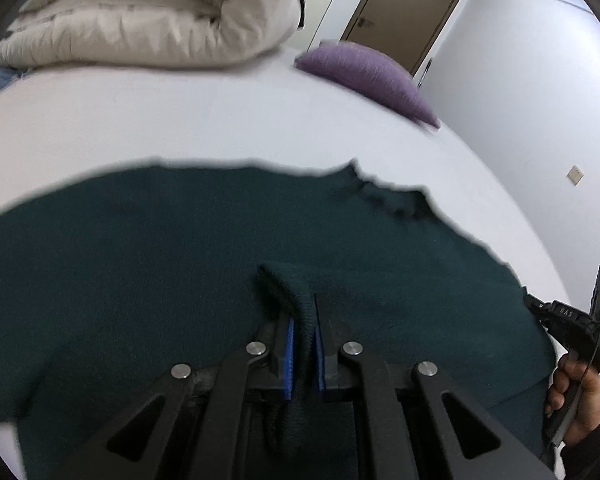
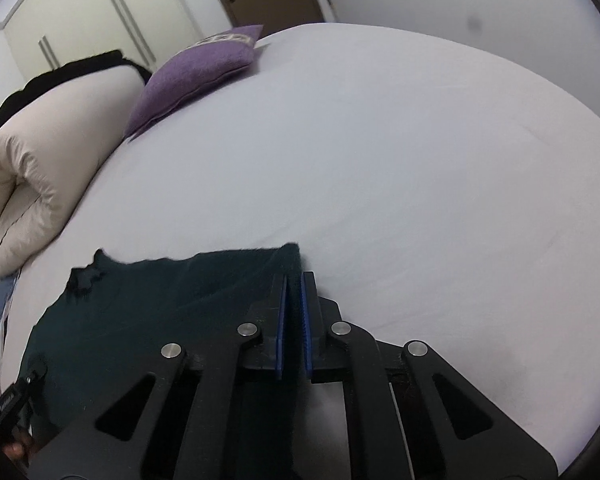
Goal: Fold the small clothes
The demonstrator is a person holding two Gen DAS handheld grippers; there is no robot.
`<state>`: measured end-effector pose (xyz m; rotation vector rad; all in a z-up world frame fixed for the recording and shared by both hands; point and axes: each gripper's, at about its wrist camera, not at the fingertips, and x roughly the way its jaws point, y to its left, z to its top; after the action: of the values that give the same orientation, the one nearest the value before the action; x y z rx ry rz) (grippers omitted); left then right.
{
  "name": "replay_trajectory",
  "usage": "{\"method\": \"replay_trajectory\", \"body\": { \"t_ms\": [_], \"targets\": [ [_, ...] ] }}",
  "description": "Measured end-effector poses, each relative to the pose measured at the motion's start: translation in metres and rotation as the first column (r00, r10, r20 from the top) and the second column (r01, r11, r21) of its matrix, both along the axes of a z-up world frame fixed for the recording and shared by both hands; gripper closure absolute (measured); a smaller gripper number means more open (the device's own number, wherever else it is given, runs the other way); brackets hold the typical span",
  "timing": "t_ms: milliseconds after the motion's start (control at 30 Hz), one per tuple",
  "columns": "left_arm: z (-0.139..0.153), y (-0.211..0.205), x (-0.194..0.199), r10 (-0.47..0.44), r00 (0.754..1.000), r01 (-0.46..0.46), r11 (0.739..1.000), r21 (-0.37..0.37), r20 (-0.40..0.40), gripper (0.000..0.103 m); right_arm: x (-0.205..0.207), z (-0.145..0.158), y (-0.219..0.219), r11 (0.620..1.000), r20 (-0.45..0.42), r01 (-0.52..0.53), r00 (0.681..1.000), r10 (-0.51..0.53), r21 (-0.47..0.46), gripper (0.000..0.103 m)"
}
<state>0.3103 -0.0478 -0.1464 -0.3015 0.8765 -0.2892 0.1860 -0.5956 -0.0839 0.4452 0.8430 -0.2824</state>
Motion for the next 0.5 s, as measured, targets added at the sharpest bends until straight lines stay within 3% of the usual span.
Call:
{"method": "replay_trajectory", "body": {
  "t_ms": [67, 133, 267, 400, 433, 500],
  "targets": [
    [0.001, 0.004, 0.001, 0.007, 1.0, -0.007, 1.0, -0.026, -0.005, 0.091, 0.003, -0.016, -0.006, 0.999, -0.021, -0.003, 1.0, 0.004, 0.033, 0.1],
    [-0.001, 0.005, 0.001, -0.001, 1.0, 0.001, 0.999, -0.037, -0.002, 0.09, 0.005, -0.012, -0.01, 0.999, -0.021, 0.003, 1.0, -0.002, 0.038, 0.098],
    [-0.004, 0.01, 0.004, -0.007, 1.0, 0.007, 0.997, -0.074, -0.009, 0.089, 0.001, 0.006, 0.001, 1.0, -0.062, -0.014, 0.998, 0.012, -0.021, 0.085],
    [-0.001, 0.004, 0.0, -0.009, 1.0, 0.01, 0.999, -0.05, 0.008, 0.087, -0.037, 0.04, 0.032, 0.997, 0.043, -0.072, 0.996, 0.074, -0.039, 0.084],
    [-0.001, 0.004, -0.001, -0.011, 1.0, 0.011, 0.999, -0.048, 0.009, 0.085, -0.041, 0.04, 0.039, 0.994, 0.035, -0.098, 0.994, 0.1, -0.045, 0.08],
    [0.001, 0.004, 0.002, -0.018, 1.0, 0.018, 0.999, -0.05, -0.007, 0.082, -0.045, 0.021, 0.049, 0.99, -0.037, -0.137, 0.99, 0.135, -0.045, 0.056]
  ]
}}
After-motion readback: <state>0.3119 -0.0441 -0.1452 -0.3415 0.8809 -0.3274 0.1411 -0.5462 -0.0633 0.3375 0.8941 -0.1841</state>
